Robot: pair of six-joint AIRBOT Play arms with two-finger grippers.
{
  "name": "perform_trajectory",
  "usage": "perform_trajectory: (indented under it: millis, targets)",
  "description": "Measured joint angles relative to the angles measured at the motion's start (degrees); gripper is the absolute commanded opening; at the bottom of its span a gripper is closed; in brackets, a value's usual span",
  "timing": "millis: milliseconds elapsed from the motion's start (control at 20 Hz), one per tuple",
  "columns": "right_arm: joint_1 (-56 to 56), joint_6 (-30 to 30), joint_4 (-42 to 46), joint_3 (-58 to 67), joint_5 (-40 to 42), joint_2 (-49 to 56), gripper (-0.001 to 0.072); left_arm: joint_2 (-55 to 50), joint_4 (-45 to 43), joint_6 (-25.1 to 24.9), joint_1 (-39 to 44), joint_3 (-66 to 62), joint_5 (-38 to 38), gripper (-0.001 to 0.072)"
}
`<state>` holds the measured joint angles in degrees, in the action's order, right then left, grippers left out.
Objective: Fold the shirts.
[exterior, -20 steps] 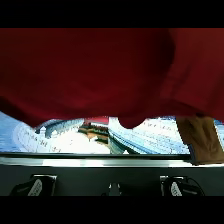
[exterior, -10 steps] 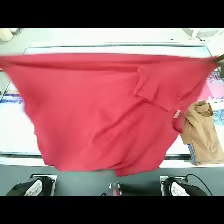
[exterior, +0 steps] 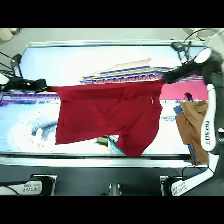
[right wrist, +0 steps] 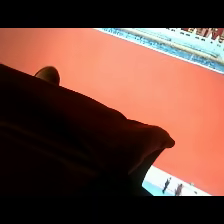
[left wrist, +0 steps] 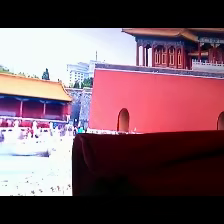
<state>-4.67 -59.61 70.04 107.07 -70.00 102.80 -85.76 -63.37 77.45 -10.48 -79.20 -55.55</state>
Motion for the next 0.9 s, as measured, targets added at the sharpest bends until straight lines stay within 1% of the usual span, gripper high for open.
perform_trajectory:
  millis: [150,250,350,500,600,650,700,750,800,850,900]
  targets:
    - [1.2,-1.1,-0.2,0.0,4.5,3.2,0.0020,-4.7,0.2,0.0,0.0,-2.1,1.3,0.0025]
    - [1.6,-0.3,-0.1,0.1,3.4,3.5,0.0020,-6.0,0.3,-0.6,-0.1,-3.7,0.7,0.0025]
    - [1.8,1.2,1.6,0.1,-2.8,3.1,0.0019,-6.7,0.0,-1.3,-0.3,-4.8,-3.4,0.0024]
    - [1.9,2.1,4.7,-1.8,-14.4,2.6,0.0018,-7.3,-2.6,-1.9,0.2,-4.0,-13.1,0.0024]
    - [2.0,1.9,5.2,-4.9,-18.3,2.4,0.0019,-7.5,-4.4,-1.7,0.8,-1.3,-17.1,0.0025]
    - [2.0,1.5,5.2,-6.7,-18.8,2.4,0.0020,-7.7,-5.0,-1.1,1.0,0.3,-18.1,0.0027]
    - [2.1,1.2,4.9,-8.2,-18.9,2.4,0.0042,-8.1,-5.6,-0.6,1.0,1.4,-18.7,0.0082]
    - [2.1,0.5,4.2,-9.2,-18.8,2.3,0.0229,-8.4,-5.7,-0.2,1.1,2.4,-19.1,0.0308]
    - [2.1,0.1,3.6,-9.8,-18.3,2.2,0.0444,-8.6,-5.4,0.2,1.1,2.9,-19.7,0.0498]
    - [1.9,0.0,2.6,-10.0,-17.6,1.9,0.0472,-8.7,-4.9,0.6,1.0,3.0,-20.4,0.0508]
    - [1.7,0.0,1.8,-9.7,-17.5,1.2,0.0472,-8.7,-4.3,0.6,0.7,2.6,-21.6,0.0508]
